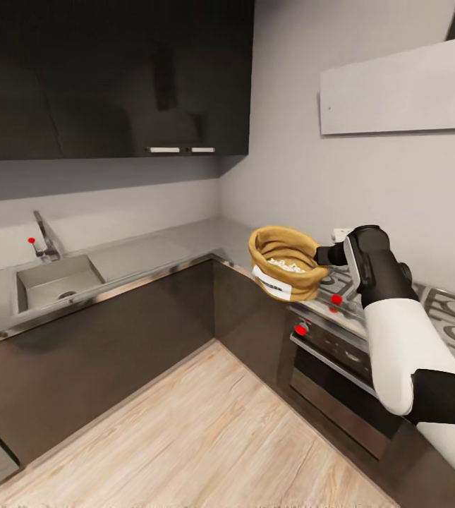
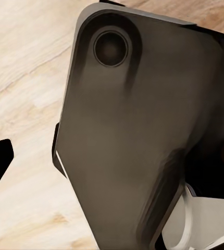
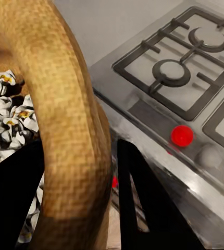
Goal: In the kitchen, take the popcorn bag from the countertop, put it into the microwave, and heat it until the popcorn is cooked so the cooked popcorn ends up inside the bag.
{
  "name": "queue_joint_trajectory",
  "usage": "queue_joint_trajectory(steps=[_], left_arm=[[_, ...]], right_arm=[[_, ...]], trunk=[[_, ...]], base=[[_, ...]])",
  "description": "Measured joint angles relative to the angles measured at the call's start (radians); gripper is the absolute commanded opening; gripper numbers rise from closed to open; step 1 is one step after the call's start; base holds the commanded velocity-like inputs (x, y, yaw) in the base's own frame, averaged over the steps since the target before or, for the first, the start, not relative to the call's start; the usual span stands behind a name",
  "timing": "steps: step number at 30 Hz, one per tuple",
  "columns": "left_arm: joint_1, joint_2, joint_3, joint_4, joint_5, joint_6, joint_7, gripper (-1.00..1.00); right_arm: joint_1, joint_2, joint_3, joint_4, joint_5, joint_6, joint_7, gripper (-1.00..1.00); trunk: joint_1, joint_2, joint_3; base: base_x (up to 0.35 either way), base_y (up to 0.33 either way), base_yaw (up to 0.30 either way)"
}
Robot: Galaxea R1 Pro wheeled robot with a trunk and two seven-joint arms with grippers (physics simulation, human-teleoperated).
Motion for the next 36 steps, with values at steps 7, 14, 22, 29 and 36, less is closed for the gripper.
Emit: queue_joint_trajectory(steps=[7, 14, 22, 29, 36], left_arm=[[0.0, 0.0, 0.0, 0.001, 0.0, 0.0, 0.001, 1.0], [0.0, 0.0, 0.0, 0.001, 0.0, 0.0, 0.001, 1.0], [0.0, 0.0, -0.003, 0.001, -0.004, 0.0, -0.001, 1.0], [0.0, 0.001, -0.003, 0.001, -0.002, 0.0, 0.0, 1.0], [0.0, 0.0, -0.003, 0.001, -0.002, 0.0, 0.0, 1.0]], right_arm=[[0.0, -0.001, 0.0, 0.0, -0.004, 0.0, 0.003, -1.0], [0.044, -0.003, 0.0, 0.007, 0.005, 0.0, 0.002, -1.0], [0.163, -0.001, -0.003, 0.008, -0.008, 0.0, 0.012, -1.0], [0.181, -0.001, -0.009, 0.0, -0.008, 0.0, 0.013, -1.0], [0.181, 0.0, -0.009, -0.007, -0.008, 0.0, 0.013, -1.0]], trunk=[[0.0, 0.0, 0.0], [0.0, 0.0, 0.0], [0.0, 0.0, 0.0], [0.0, 0.0, 0.001], [0.0, 0.0, 0.005]], base=[[-0.265, 0.227, 0.0], [-0.265, 0.227, 0.0], [-0.099, 0.075, 0.0], [0.0, 0.0, -0.115], [0.0, 0.0, -0.232]])
